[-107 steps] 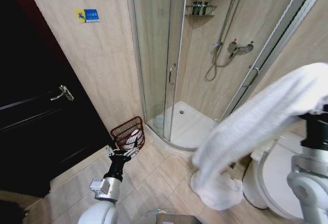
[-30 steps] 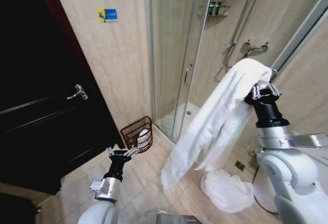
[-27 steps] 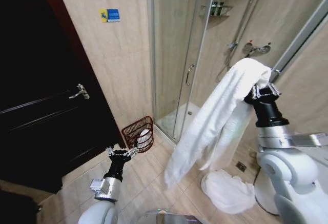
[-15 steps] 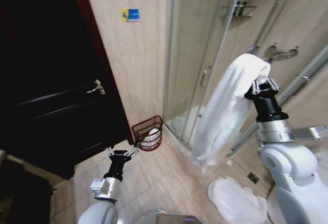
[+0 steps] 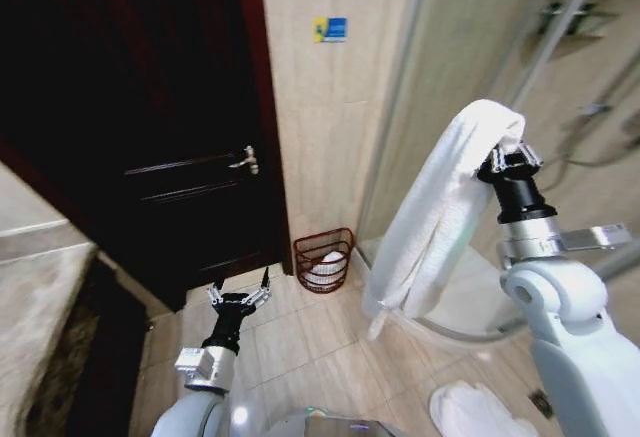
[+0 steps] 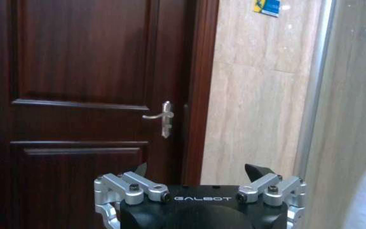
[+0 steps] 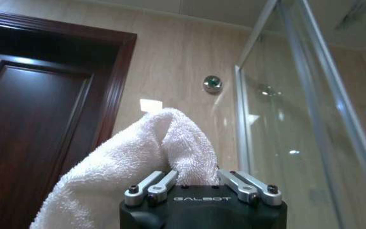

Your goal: Discard the used towel into the hamper.

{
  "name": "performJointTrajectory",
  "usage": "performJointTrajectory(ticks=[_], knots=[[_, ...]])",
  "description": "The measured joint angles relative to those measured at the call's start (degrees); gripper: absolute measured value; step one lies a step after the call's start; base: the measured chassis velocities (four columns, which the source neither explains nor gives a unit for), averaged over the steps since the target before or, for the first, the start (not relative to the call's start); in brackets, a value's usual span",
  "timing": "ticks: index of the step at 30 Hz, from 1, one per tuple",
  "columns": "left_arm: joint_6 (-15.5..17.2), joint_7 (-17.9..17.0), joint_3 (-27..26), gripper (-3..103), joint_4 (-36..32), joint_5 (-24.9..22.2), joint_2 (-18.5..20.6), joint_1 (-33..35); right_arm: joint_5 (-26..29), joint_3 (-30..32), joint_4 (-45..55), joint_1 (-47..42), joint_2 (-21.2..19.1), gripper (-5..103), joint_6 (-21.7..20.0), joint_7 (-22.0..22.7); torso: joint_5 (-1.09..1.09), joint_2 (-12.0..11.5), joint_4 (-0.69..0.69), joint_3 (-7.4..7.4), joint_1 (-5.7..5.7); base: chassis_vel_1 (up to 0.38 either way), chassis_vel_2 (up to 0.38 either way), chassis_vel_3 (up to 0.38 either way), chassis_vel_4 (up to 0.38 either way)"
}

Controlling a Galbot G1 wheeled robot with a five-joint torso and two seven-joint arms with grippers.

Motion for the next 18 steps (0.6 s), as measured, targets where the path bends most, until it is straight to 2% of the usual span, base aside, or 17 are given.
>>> performJointTrajectory(ticks=[6, 11, 18], knots=[[0.0, 0.0, 0.01, 100, 0.0, 0.0, 0.0, 0.0, -1.43, -4.62, -5.05, 4.38, 0.12, 13, 1.07, 0.03, 0.02, 0.0, -0.03, 0.0, -0.01, 0.008, 0.006, 0.009, 0.006], [0.0, 0.0, 0.01, 100, 0.0, 0.0, 0.0, 0.0, -3.43, -7.13, -7.83, 7.39, 0.34, 13, -1.22, 0.09, 0.01, 0.0, -0.01, 0.0, 0.0, 0.0, 0.0, 0.0, 0.0], [0.0, 0.0, 0.01, 100, 0.0, 0.0, 0.0, 0.0, -3.66, -8.02, -8.01, 8.25, 0.83, 13, -1.41, 0.75, 0.01, 0.01, -0.03, -0.01, -0.02, 0.0, 0.0, 0.0, 0.0]])
